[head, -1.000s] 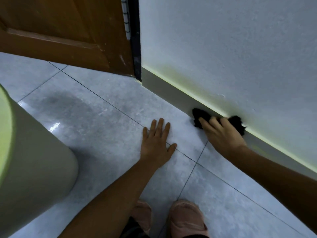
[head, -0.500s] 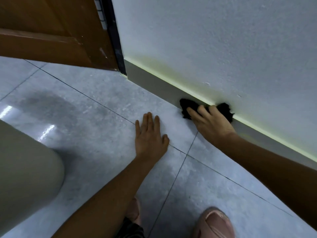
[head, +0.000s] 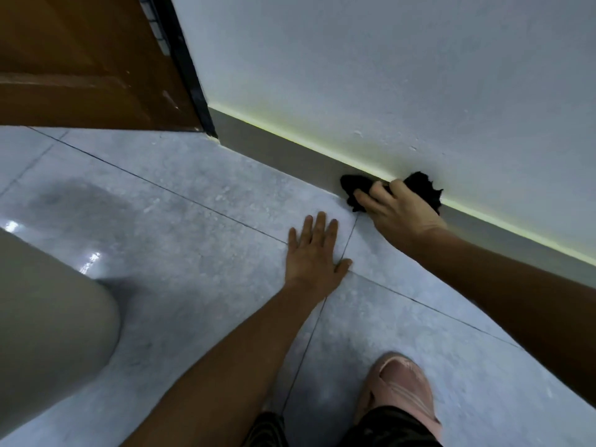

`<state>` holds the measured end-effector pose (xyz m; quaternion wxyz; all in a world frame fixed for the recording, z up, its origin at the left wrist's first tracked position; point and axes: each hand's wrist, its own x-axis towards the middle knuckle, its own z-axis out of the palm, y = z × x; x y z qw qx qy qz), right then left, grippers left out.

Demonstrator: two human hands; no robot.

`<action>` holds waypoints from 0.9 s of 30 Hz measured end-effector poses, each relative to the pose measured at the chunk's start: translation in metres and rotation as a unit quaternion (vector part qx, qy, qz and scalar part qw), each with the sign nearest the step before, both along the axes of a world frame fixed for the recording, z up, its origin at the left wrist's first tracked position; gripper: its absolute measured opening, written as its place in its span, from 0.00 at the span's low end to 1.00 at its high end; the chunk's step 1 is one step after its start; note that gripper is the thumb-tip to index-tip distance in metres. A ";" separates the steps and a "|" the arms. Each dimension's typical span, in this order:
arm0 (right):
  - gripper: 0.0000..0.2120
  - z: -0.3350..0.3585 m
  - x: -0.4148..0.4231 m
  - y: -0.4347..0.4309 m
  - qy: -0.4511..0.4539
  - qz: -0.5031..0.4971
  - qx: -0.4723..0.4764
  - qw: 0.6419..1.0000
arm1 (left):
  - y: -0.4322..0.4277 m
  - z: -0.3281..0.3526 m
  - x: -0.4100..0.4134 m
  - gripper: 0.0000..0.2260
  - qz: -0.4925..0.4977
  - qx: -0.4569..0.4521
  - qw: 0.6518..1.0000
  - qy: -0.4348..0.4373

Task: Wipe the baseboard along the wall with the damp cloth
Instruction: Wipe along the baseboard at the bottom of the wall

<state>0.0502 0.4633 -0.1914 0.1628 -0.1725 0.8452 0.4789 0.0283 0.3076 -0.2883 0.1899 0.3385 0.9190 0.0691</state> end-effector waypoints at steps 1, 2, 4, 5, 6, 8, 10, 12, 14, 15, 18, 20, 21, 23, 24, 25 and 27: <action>0.21 0.000 0.008 0.007 -0.011 -0.002 0.008 1.000 | 0.000 0.002 -0.001 0.35 -0.003 -0.008 1.000 -0.006; 0.20 0.000 0.018 0.015 -0.022 -0.007 0.013 1.000 | 0.000 0.004 -0.001 0.35 -0.004 -0.014 1.000 -0.010; 0.20 0.005 0.039 0.030 -0.044 -0.028 0.015 0.999 | 0.001 0.009 -0.002 0.35 -0.005 -0.021 1.000 -0.017; 0.21 0.008 0.049 0.036 -0.049 -0.042 0.016 0.998 | 0.001 0.011 -0.003 0.35 -0.006 -0.025 0.999 -0.018; 0.21 0.012 0.058 0.042 -0.053 -0.056 0.018 0.997 | 0.001 0.012 -0.003 0.35 -0.007 -0.030 0.999 -0.017; 0.20 0.019 0.068 0.048 -0.034 -0.068 0.016 0.997 | 0.000 0.012 -0.001 0.36 -0.008 -0.039 0.999 -0.014; 0.19 0.026 0.065 0.043 0.024 -0.063 0.002 0.998 | 0.000 0.010 0.002 0.36 -0.005 -0.039 0.999 -0.003; 0.21 0.028 0.049 0.031 0.059 -0.042 -0.026 0.997 | 0.001 0.008 0.003 0.36 0.004 -0.030 1.000 0.003; 0.23 0.020 0.031 0.019 0.058 -0.031 -0.053 0.996 | 0.001 0.005 0.003 0.36 0.008 -0.023 1.000 0.002; 0.23 0.014 0.025 0.014 0.049 -0.032 -0.057 0.997 | 0.001 0.005 0.004 0.36 0.009 -0.022 1.000 0.002; 0.24 0.004 0.021 0.016 0.022 -0.031 -0.061 0.997 | -0.001 0.003 0.005 0.36 0.010 -0.011 1.000 0.010; 0.24 0.001 0.032 0.026 -0.004 -0.040 -0.066 0.997 | -0.002 0.002 0.004 0.36 0.008 -0.012 1.000 0.014; 0.23 -0.001 0.041 0.033 -0.016 -0.045 -0.062 0.997 | -0.002 0.002 0.004 0.36 0.007 -0.018 1.000 0.015; 0.23 -0.001 0.064 0.051 -0.035 -0.050 -0.047 0.997 | 0.000 0.003 0.005 0.36 0.014 -0.025 0.999 0.015; 0.23 0.001 0.076 0.062 -0.038 -0.049 -0.037 0.997 | 0.002 0.004 0.006 0.36 0.021 -0.026 0.999 0.012; 0.24 0.004 0.086 0.072 -0.032 -0.041 -0.024 0.998 | 0.004 0.006 0.007 0.36 0.032 -0.024 0.999 0.008; 0.25 0.019 0.101 0.093 0.013 -0.023 -0.024 0.999 | 0.021 0.010 0.016 0.35 0.036 -0.009 0.999 0.004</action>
